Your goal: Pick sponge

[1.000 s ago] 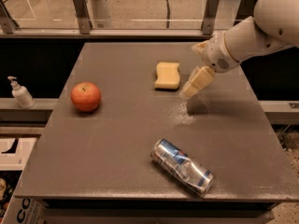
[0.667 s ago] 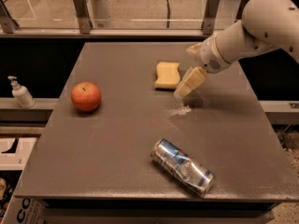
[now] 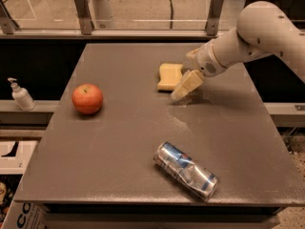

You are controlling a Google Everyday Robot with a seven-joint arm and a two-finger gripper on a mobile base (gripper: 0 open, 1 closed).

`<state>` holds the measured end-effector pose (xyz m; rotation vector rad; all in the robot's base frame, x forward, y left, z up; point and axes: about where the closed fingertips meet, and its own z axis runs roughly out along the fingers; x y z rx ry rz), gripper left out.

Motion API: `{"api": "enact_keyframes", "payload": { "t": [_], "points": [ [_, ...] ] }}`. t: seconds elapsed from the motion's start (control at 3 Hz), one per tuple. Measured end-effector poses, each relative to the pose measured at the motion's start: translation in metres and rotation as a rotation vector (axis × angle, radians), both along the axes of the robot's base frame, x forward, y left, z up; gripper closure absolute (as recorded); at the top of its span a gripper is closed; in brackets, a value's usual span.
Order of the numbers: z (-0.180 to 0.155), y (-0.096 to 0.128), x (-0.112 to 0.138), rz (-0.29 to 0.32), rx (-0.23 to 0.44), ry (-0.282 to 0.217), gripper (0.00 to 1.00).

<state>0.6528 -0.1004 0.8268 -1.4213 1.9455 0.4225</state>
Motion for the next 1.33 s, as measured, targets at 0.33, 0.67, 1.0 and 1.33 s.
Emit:
{"api": "enact_keyframes", "payload": {
  "t": [0.33, 0.67, 1.0, 1.33],
  "points": [
    [-0.0062, 0.0027, 0.0016, -0.011, 0.012, 0.016, 0.00],
    [-0.0091, 0.0067, 0.0021, -0.010, 0.020, 0.020, 0.16],
    [-0.0085, 0.0079, 0.0026, -0.013, 0.028, 0.023, 0.39],
    [-0.0053, 0.0073, 0.0029, -0.015, 0.034, 0.020, 0.63]
  ]
}}
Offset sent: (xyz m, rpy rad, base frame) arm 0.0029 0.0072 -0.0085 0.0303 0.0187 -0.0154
